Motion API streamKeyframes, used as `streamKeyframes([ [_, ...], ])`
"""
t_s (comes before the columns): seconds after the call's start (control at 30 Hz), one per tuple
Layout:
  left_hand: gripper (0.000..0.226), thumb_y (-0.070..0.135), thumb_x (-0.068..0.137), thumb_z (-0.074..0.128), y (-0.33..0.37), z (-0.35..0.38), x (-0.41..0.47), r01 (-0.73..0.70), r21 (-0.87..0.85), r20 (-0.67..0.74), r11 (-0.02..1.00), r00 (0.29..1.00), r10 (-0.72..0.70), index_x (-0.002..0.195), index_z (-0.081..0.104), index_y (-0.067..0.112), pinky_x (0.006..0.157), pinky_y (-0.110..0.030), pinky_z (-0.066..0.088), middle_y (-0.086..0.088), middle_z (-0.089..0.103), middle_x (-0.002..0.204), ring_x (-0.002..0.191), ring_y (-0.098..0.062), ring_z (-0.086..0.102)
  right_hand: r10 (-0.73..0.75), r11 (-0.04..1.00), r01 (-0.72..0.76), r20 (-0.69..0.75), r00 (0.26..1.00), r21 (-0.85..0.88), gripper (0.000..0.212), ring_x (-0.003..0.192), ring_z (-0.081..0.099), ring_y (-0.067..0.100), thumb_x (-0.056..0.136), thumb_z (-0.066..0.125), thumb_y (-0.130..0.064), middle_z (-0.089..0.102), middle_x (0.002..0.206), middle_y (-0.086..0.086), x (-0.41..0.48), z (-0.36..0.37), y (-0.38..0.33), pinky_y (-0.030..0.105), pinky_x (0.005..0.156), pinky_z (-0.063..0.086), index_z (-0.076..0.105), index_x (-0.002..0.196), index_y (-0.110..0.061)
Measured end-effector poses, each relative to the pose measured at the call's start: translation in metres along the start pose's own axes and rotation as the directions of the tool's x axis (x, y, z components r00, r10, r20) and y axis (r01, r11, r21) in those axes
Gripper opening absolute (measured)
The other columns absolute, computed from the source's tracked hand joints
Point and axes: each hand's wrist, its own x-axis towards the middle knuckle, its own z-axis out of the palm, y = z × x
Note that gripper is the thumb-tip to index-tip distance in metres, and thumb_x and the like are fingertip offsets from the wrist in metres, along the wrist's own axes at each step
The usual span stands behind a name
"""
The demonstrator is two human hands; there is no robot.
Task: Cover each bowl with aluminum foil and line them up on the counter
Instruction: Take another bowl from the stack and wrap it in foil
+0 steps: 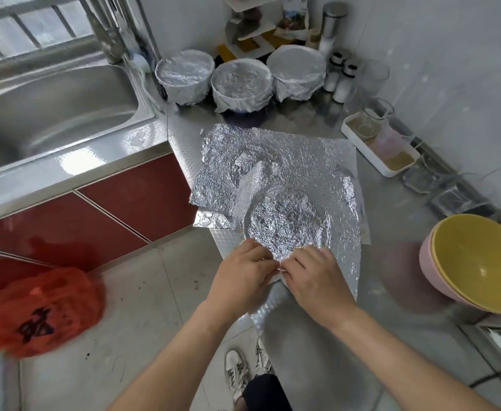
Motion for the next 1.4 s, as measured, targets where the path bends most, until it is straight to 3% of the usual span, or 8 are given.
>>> streamKeyframes([
  [0.17,0.010,0.007,0.069,0.076,-0.004,0.007,0.000,-0.078,0.031,0.002,0.996,0.997,0.078,0.076,0.073,0.015,0.075,-0.031,0.048,0.004,0.065,0.078,0.079,-0.021,0.057,-0.016,0.997,0.017,0.013,1.000,-0.076,0.017,0.072,0.051,0.021,0.074,0.076,-0.013,0.055,0.076,-0.002,-0.003,0.000,0.008,0.033,0.071,0.031,0.060,0.075,-0.019],
  [0.23,0.004,0.011,0.076,0.071,-0.008,0.009,0.002,-0.110,0.046,-0.030,0.993,0.993,0.112,0.077,0.074,0.015,0.088,-0.033,0.046,0.003,0.066,0.078,0.081,-0.022,0.058,-0.042,0.997,0.042,0.005,0.999,-0.071,0.021,0.068,0.049,0.022,0.071,0.077,-0.009,0.053,0.070,-0.001,0.001,0.001,0.007,0.032,0.069,0.030,0.058,0.068,-0.018],
  [0.4,0.032,0.030,0.091,0.051,-0.016,-0.012,0.002,-0.141,0.104,-0.073,0.985,0.986,0.149,0.087,0.076,0.013,0.087,-0.028,0.044,0.003,0.072,0.092,0.094,-0.018,0.051,-0.005,1.000,0.003,-0.053,0.999,-0.023,0.019,0.064,0.047,0.022,0.074,0.073,-0.005,0.052,0.067,0.002,0.013,-0.004,-0.011,0.033,0.066,0.034,0.058,0.067,-0.015],
  [0.53,0.048,0.042,0.099,0.037,-0.021,-0.020,-0.007,-0.035,0.126,-0.023,0.991,0.999,0.039,0.096,0.076,0.014,0.094,-0.028,0.043,0.002,0.071,0.106,0.101,-0.021,0.055,0.119,0.993,-0.119,-0.051,0.992,0.016,0.016,0.068,0.048,0.021,0.077,0.073,-0.008,0.054,0.071,0.000,0.014,0.004,-0.033,0.034,0.063,0.040,0.061,0.073,-0.015],
  [0.8,0.022,0.014,0.083,0.062,-0.004,-0.017,-0.018,0.138,0.006,-0.023,0.990,0.990,-0.138,0.102,0.074,0.016,0.087,-0.028,0.052,0.003,0.069,0.109,0.109,-0.019,0.057,0.175,0.940,-0.172,0.017,0.984,0.294,0.025,0.080,0.052,0.015,0.094,0.049,-0.033,0.058,0.085,-0.005,0.001,-0.003,-0.024,0.032,0.069,0.046,0.068,0.090,-0.018],
  [1.0,0.029,0.038,0.092,0.052,0.004,-0.009,-0.014,0.028,-0.020,0.071,0.999,0.997,-0.026,0.099,0.076,0.023,0.080,-0.027,0.051,0.006,0.069,0.104,0.102,-0.017,0.058,0.008,0.983,-0.021,0.074,0.997,0.180,0.022,0.080,0.053,0.018,0.088,0.055,-0.034,0.057,0.085,-0.004,-0.008,-0.010,0.004,0.032,0.069,0.048,0.069,0.087,-0.017],
  [1.2,0.014,0.013,0.078,0.073,-0.003,-0.001,-0.012,-0.056,0.029,-0.001,0.998,0.998,0.056,0.091,0.077,0.017,0.071,-0.027,0.047,0.003,0.069,0.089,0.089,-0.017,0.056,-0.047,0.997,0.045,0.025,0.999,0.055,0.013,0.073,0.054,0.019,0.075,0.077,-0.011,0.060,0.080,-0.001,-0.009,-0.004,0.000,0.028,0.065,0.042,0.068,0.084,-0.013],
  [1.4,0.027,0.006,0.085,0.050,-0.005,0.002,-0.008,-0.127,0.060,-0.091,0.990,0.987,0.132,0.089,0.076,0.010,0.081,-0.028,0.047,-0.001,0.070,0.090,0.094,-0.018,0.052,-0.053,0.998,0.054,-0.033,0.998,0.033,0.011,0.068,0.051,0.020,0.084,0.059,-0.001,0.059,0.077,0.003,-0.005,-0.002,-0.008,0.028,0.062,0.044,0.066,0.083,-0.008],
])
